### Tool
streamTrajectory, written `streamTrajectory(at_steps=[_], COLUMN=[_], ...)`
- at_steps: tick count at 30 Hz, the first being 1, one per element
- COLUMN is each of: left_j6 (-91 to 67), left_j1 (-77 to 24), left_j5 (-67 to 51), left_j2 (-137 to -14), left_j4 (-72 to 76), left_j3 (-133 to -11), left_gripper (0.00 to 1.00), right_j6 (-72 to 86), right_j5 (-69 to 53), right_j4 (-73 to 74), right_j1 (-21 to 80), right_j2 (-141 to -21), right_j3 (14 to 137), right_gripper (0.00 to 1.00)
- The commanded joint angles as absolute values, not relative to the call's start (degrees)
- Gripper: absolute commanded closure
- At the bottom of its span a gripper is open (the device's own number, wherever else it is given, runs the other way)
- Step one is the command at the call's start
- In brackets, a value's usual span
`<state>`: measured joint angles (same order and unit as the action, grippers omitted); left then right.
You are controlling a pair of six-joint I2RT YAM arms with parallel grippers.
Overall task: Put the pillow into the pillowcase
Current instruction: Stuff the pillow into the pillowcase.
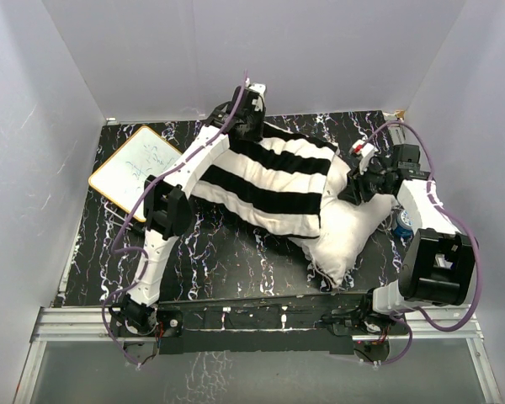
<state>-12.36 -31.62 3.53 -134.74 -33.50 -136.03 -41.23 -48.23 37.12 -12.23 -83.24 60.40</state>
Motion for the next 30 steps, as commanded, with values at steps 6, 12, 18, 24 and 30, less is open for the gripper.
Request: streamTrajectory(at_steps=[6, 12, 18, 24, 30], left_j6=[-14.54, -16.21, -24.46, -31.69, -23.46], left_j1=[-33.92, -42.78, -50.08, -42.09, -40.03], left_j5=[-6.35, -26.85, -36.98, -33.09, -29.03], left_j2=[-129.1, -126.55, -114.95, -107.78, -103.36], left_j4=[-30.71, -24.35, -9.99, 2.22, -4.63], left_j3=[-138.49, -138.15, -114.34, -80.17, -84.94], left_gripper=[1.0, 1.0, 1.0, 1.0, 0.89], right_j6=[-34.62, -23.66, -14.85, -24.76, -38.94], right_j5=[-46.08, -53.52, -57.82, -53.9, -54.68], right_j4=[27.26, 16.64, 9.22, 14.79, 27.96], right_j1=[-4.39, -1.86, -0.7, -1.66, -5.7], right_j2=[-82.98, -81.13, -78.11, -76.4, -73.34], right_j3=[59.44, 68.79, 69.89, 56.08, 53.88], right_gripper=[0.92, 0.92, 0.92, 0.92, 0.77])
